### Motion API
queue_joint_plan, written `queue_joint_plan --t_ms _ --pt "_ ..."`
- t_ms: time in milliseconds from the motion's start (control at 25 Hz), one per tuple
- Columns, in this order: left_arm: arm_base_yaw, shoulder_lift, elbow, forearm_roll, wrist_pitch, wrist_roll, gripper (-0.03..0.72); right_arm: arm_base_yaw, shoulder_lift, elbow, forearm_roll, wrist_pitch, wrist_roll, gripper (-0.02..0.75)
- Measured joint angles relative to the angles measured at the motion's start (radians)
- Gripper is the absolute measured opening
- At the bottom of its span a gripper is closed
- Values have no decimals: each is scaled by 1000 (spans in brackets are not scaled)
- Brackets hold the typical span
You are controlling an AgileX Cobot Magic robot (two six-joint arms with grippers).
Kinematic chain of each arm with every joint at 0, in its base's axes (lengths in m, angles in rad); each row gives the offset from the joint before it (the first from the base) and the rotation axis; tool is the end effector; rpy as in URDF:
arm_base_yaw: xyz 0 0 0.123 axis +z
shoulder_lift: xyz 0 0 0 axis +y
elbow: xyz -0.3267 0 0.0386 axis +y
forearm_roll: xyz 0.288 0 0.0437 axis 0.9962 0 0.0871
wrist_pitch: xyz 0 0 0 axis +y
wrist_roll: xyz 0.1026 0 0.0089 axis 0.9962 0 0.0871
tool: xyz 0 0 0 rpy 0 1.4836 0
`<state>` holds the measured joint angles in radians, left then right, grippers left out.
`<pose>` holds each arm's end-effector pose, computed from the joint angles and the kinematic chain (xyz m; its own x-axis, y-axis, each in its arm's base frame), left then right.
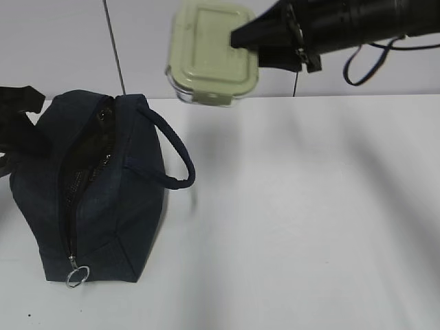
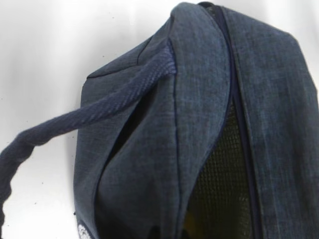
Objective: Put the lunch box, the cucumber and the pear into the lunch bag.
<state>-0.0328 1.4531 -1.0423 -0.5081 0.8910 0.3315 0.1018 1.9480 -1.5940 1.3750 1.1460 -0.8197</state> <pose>0.3191 -0.0495 0.2901 -0.9123 0.0251 -0.4087 0.1808 0.9202 -0.3472 0.4657 0.1401 0.3249 -0.8127 0.0513 -0.5805 -0.5224 0.3771 0.7648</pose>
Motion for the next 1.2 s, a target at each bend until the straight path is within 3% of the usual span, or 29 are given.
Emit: queue_joint_plan --t_ms 240,360,1200 --pt "0 0 0 0 0 0 -15 189 0 -69 -10 -71 20 356" --pt "0 0 0 0 0 0 -15 241 9 -70 -29 -137 20 356" --pt "0 0 0 1 0 0 -15 312 86 -96 -39 -295 19 356"
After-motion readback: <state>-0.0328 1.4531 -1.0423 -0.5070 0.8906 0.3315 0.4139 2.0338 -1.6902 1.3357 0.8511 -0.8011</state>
